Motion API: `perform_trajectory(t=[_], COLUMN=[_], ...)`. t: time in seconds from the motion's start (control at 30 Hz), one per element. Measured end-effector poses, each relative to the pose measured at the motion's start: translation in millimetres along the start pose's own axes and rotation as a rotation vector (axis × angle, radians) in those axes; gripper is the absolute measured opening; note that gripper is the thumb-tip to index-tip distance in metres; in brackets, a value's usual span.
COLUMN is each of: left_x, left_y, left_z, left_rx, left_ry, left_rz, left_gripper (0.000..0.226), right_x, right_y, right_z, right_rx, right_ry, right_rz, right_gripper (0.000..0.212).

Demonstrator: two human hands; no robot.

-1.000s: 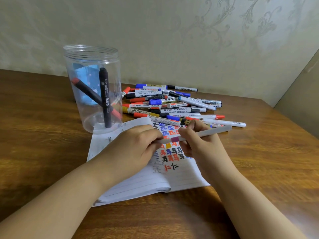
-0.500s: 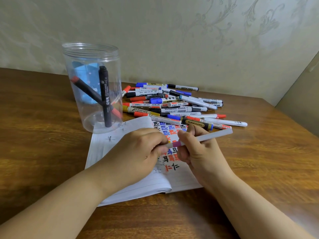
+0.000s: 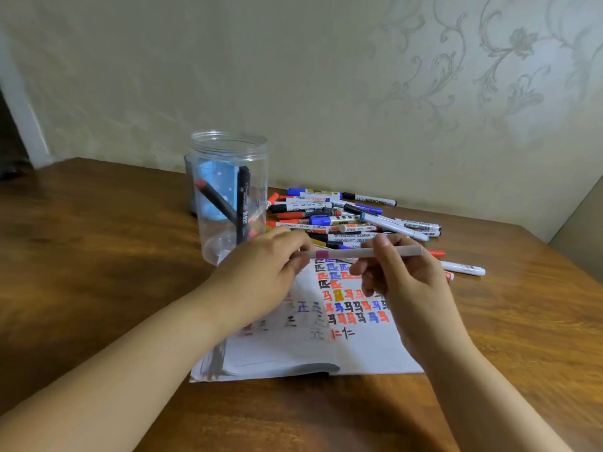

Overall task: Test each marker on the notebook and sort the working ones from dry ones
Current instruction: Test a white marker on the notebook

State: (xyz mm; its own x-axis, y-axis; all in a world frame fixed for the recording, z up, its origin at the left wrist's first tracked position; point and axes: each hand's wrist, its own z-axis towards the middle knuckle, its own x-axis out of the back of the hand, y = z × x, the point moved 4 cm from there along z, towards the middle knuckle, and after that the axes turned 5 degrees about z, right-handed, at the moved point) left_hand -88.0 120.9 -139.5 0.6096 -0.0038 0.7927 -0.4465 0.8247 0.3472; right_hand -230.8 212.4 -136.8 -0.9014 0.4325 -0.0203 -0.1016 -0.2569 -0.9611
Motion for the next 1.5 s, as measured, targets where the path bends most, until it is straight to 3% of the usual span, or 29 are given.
perform_trajectory(t=[0.13,0.4,0.5,0.63,0.8,0.9,1.03,1.13,1.27,1.37,1.5], left_x=[47.2,156.5,183.8,193.9,187.0,185.2,183.5,189.7,203.3,212.8,205.0], left_y=[-2.9,-48.5,-59.8,-60.8,-70.5,-72.2,-68.9,-73.4,-89.3,-95.2,-80.5], left_z=[-45.0,-266.5,-382.1,-518.5,-627.6,-659.9,-665.4,-644.0,-568.2,-479.7,-345.7], left_rx=[0.075,0.523,0.746,1.070,1.289,1.352,1.347,1.315,1.103,0.864,0.545], left_ry=[0.052,0.217,0.145,0.010,0.009,0.013,-0.080,-0.138,-0.058,0.008,0.064], left_rz=[0.152,0.502,0.677,0.844,0.662,0.655,0.698,0.778,0.821,0.873,0.814], left_gripper=[0.012,0.019,0.014,0.028,0.013,0.013,0.017,0.024,0.011,0.013,0.012], right_x=[-39.6,-204.4,-278.7,-371.6,-454.1,-484.5,-493.3,-487.9,-459.6,-415.5,-326.5], right_y=[-23.2,-26.3,-2.7,48.9,111.6,142.5,161.6,139.3,71.2,13.6,-35.3], right_z=[-16.5,-111.9,-166.2,-250.5,-348.7,-386.0,-398.5,-373.0,-305.6,-238.2,-150.7], right_rx=[-0.004,0.058,0.110,0.179,0.059,0.013,0.198,0.532,0.849,0.917,0.823], right_ry=[-0.172,-0.723,-0.957,-1.201,-1.412,-1.560,-1.765,-1.745,-1.528,-1.294,-0.972], right_rz=[0.062,0.093,0.030,-0.094,-0.211,-0.421,-0.712,-0.869,-0.914,-0.921,-0.997], right_gripper=[0.036,0.030,0.019,0.009,0.010,0.025,0.039,0.036,0.031,0.031,0.037])
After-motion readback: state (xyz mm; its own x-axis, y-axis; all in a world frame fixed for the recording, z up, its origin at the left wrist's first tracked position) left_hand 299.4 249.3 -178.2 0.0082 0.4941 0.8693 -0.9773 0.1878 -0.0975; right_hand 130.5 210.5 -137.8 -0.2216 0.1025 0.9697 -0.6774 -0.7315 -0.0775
